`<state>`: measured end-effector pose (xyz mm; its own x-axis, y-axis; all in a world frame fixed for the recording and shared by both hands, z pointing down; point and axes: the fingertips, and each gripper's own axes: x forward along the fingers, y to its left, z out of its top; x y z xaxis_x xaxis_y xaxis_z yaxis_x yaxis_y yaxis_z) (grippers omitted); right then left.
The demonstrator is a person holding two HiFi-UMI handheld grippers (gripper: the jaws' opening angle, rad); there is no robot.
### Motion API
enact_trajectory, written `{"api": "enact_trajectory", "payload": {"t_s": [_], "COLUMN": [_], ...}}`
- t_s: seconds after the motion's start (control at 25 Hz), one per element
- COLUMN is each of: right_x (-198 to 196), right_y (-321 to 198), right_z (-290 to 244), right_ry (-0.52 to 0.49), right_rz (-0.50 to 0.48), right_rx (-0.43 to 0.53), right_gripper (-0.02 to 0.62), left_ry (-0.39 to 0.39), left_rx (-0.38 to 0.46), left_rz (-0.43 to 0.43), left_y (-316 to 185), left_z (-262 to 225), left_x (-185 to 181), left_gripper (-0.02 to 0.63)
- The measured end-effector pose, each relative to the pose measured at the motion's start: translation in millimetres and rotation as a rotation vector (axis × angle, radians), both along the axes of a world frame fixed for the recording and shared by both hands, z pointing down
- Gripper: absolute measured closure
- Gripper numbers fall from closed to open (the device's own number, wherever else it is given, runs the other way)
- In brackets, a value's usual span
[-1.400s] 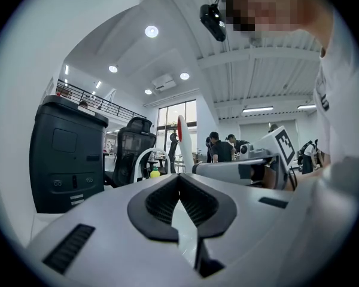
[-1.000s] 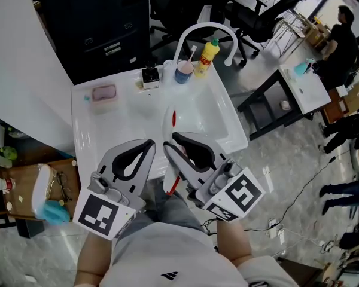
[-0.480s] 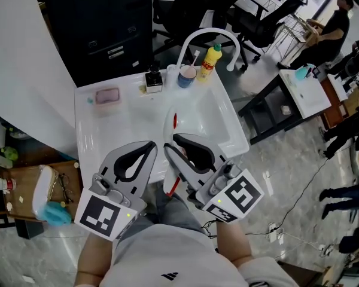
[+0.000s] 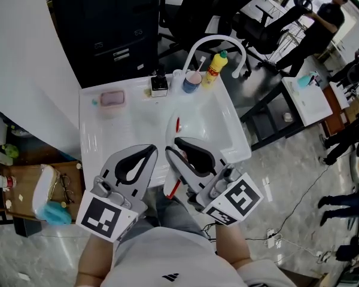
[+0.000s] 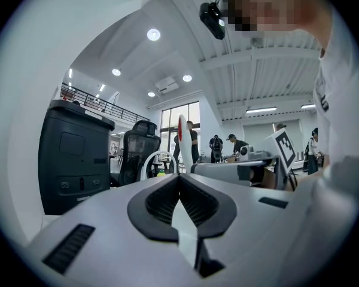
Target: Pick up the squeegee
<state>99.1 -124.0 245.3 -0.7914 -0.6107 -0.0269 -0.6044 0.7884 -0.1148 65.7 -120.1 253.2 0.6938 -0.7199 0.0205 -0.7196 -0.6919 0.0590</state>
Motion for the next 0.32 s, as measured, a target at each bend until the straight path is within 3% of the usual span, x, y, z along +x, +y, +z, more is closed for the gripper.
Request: {"api": "enact_trajectory", "payload": {"t_s": [0.32], "right_x": [-8.1], "right_y": [2.3], "right_z": [1.9], "right_ry": [-0.003], "right_rz": [-0.006], "right_rx": [-0.001], "right_gripper": [0.502], "left_ry": [0.009], "left_rx": [0.004], "left_rz": [-0.008], "left_y": [0.8], "left_z": [2.2], "left_x": [-6.8], "left_gripper": [0.594]}}
